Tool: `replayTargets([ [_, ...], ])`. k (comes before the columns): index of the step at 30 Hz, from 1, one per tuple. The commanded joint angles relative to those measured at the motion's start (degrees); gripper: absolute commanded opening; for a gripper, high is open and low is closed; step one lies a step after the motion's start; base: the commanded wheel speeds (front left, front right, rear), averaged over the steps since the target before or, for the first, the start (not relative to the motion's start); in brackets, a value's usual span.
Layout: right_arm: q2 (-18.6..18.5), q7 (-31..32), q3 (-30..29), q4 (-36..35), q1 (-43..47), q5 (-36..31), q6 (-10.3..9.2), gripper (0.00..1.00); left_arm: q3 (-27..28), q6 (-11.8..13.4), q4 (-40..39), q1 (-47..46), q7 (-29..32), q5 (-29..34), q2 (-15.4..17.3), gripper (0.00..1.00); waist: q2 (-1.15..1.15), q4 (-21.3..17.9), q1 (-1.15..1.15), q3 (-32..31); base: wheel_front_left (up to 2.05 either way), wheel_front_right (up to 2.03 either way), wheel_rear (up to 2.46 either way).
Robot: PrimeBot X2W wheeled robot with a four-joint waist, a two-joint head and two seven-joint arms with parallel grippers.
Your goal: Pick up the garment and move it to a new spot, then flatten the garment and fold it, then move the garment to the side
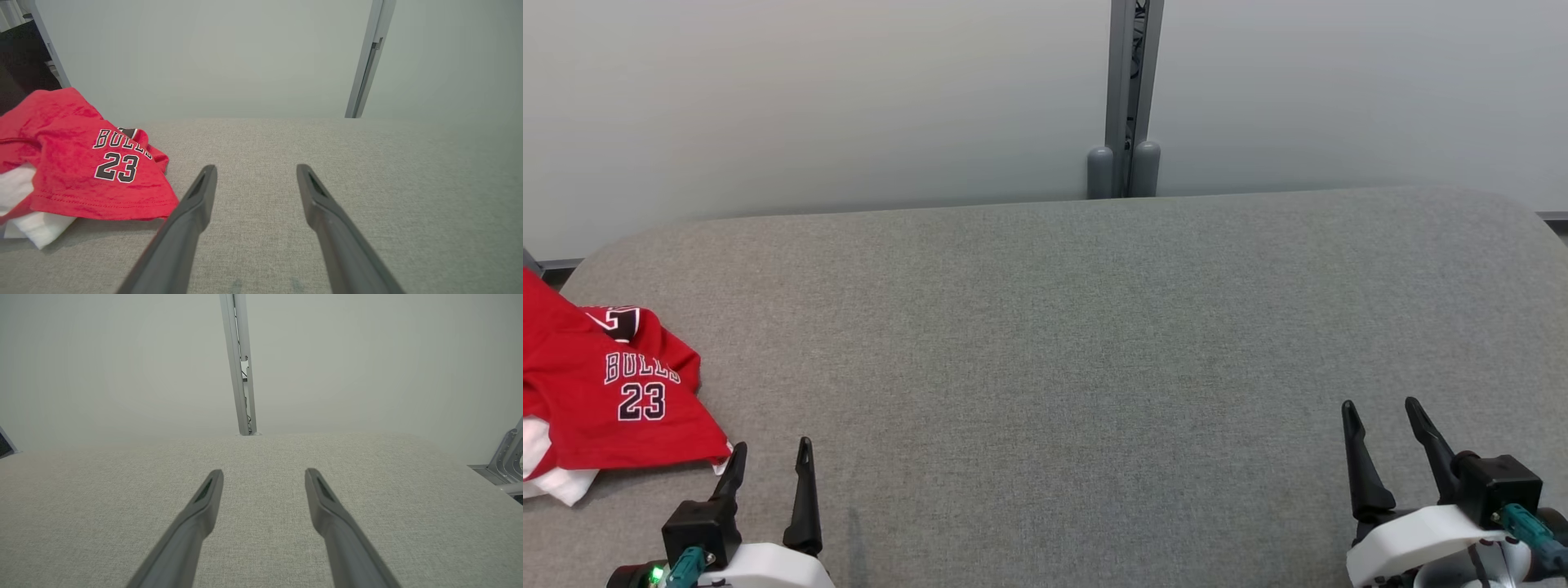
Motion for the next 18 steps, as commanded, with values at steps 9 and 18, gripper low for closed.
replayTargets([
  [9,-0.6,-1.5,0.0,0.2,0.2,-4.3,0.11,1.0,0.6,0.4,-0.2,0.8,-1.3,4.7,0.2,1.0,0.0,0.1,0.0,-0.4,0.0,0.0,0.0],
  [18,-0.5,-1.9,0.6,0.5,0.4,-5.6,0.11,1.0,0.9,0.5,0.1,-0.2,-1.7,6.1,0.0,1.0,0.0,4.7,0.0,-0.2,0.0,0.0,0.0],
])
